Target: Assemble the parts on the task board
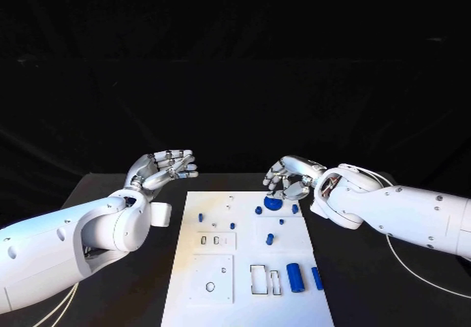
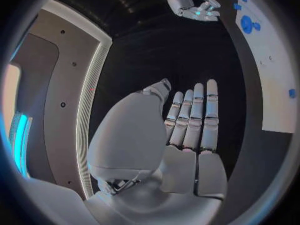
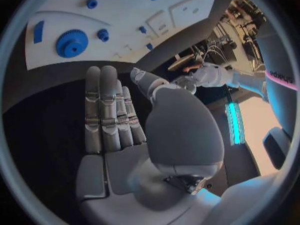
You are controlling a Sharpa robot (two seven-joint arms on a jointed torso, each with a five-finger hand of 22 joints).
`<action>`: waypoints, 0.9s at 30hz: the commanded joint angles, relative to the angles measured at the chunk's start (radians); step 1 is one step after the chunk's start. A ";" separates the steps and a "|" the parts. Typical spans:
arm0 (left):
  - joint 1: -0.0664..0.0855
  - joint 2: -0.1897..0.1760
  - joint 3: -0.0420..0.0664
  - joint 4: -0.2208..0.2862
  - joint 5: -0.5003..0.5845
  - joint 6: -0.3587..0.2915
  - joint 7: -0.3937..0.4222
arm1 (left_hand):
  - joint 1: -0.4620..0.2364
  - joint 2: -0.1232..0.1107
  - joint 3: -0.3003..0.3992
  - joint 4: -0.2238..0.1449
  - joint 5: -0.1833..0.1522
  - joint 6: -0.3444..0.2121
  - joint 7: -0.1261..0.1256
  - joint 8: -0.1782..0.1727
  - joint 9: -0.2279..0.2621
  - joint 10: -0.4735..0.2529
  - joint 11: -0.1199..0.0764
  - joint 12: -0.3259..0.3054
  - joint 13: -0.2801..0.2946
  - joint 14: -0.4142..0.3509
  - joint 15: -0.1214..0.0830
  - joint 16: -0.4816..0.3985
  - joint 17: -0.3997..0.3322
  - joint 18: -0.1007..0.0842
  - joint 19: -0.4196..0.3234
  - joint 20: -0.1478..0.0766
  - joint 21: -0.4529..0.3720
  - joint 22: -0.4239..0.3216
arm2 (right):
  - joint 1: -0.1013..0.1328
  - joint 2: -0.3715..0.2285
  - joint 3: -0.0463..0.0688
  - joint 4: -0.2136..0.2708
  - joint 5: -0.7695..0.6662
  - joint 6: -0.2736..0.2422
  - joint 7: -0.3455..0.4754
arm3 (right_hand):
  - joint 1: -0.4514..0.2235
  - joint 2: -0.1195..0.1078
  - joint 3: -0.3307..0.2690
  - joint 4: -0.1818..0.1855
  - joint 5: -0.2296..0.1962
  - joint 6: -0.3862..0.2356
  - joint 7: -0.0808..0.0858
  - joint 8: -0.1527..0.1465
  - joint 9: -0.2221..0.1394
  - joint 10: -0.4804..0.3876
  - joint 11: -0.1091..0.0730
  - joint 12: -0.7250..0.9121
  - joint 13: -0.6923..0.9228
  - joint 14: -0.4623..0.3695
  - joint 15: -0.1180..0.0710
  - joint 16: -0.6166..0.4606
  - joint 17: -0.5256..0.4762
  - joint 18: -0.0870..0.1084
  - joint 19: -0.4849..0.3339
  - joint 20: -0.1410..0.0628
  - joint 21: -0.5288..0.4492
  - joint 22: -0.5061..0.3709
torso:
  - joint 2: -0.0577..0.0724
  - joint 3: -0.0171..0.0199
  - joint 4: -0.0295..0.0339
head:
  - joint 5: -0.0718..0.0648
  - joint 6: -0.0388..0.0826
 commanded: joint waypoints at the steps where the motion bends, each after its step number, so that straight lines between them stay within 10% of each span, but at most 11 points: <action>1: 0.006 -0.010 0.002 0.030 -0.015 0.033 -0.009 | -0.006 -0.010 0.003 0.004 -0.007 -0.001 0.013 -0.007 -0.002 0.004 0.007 -0.008 -0.001 -0.004 0.003 -0.008 0.002 0.010 0.002 0.001 0.006 0.001 | 0.002 0.004 0.001 0.015 -0.216 0.060 -0.114 | -0.004 -0.011 0.001 0.002 0.002 0.002 -0.001 -0.001 0.012 -0.012 0.001 0.000 0.009 0.028 0.000 0.166 0.162 -0.019 0.055 -0.002 0.146 0.179 | 0.029 -0.0052 0.0063 | -0.005 0.003; 7: 0.016 -0.026 0.003 0.070 -0.012 0.036 -0.014 | -0.011 -0.013 0.002 0.005 -0.008 -0.003 0.014 -0.009 -0.003 0.003 0.008 -0.012 -0.001 -0.005 0.004 -0.010 0.003 0.009 0.001 0.001 0.006 0.001 | 0.004 0.018 0.001 0.024 -0.292 0.066 -0.157 | -0.006 -0.007 -0.023 0.010 0.003 -0.007 0.003 -0.008 0.032 -0.052 0.006 0.002 0.025 0.051 0.007 0.401 0.401 -0.058 0.144 0.005 0.369 0.476 | 0.049 -0.0101 0.0119 | -0.021 0.000; 27: 0.029 -0.043 0.005 0.103 -0.003 0.037 -0.022 | -0.019 -0.017 0.000 0.007 -0.008 -0.007 0.017 -0.013 -0.004 -0.002 0.010 -0.020 -0.001 -0.009 0.007 -0.015 0.005 0.009 -0.001 0.003 0.007 0.000 | 0.003 0.053 0.000 0.008 -0.341 0.112 -0.192 | 0.003 -0.003 -0.010 0.022 0.003 -0.017 0.008 -0.020 0.051 -0.063 0.011 0.002 0.042 0.078 0.014 0.580 0.594 -0.096 0.233 0.014 0.540 0.726 | 0.078 -0.0148 0.0270 | -0.018 -0.011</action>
